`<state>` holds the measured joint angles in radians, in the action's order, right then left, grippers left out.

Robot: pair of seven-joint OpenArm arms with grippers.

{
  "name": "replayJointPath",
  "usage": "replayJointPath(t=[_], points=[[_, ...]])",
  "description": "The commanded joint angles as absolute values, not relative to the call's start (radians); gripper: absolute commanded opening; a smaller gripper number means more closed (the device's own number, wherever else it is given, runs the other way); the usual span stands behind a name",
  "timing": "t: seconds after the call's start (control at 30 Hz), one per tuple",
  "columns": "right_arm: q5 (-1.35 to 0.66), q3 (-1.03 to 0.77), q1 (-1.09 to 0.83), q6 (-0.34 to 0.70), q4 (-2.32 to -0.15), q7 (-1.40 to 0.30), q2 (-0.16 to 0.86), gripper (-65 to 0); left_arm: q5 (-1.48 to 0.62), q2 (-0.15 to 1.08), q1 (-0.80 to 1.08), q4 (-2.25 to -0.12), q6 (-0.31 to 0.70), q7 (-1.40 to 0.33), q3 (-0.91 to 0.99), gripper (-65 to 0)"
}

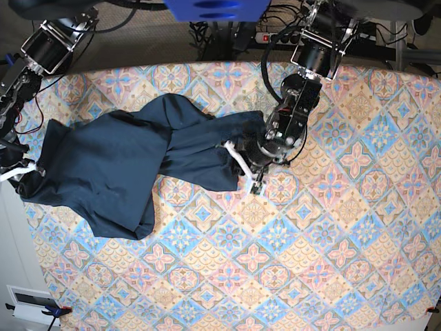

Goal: Layout the t-shirt on the table in an organized manner, then fold the t-shirt properly
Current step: 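Hold the shirt end with the right gripper and release with the left, then regrasp the shirt with the left gripper and stretch it away from the right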

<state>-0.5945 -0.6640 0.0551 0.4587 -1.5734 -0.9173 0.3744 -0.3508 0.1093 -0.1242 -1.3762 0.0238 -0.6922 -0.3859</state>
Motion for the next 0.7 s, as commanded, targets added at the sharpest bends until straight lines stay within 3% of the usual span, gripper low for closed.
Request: replayJointPath(t=[0.0, 0.2, 0.37, 0.47, 0.67], points=[[-0.61, -0.671, 0.071, 0.458, -1.59, -0.889, 0.401, -64.3, -0.354, 0.093, -0.168, -1.379, 0.019, -0.668, -0.377, -65.0], [-0.61, -0.673, 0.076, 0.458, -1.59, -0.889, 0.401, -64.3, -0.372, 0.091, -0.242, -1.357, 0.019, -0.668, -0.318, -65.0], [-0.61, -0.673, 0.077, 0.458, -1.59, -0.889, 0.401, -64.3, -0.604, 0.183, -0.275, -1.357, 0.019, -0.668, -0.182, -65.0], [-0.61, -0.671, 0.077, 0.458, -1.59, -0.889, 0.401, -64.3, -0.713, 0.22, -0.277, -1.359, 0.019, -0.73, -0.177, -65.0], [-0.61, -0.67, 0.077, 0.458, -1.59, -0.888, 0.401, -64.3, -0.736, 0.219, -0.272, -1.399, 0.019, -0.845, -0.251, -62.9]])
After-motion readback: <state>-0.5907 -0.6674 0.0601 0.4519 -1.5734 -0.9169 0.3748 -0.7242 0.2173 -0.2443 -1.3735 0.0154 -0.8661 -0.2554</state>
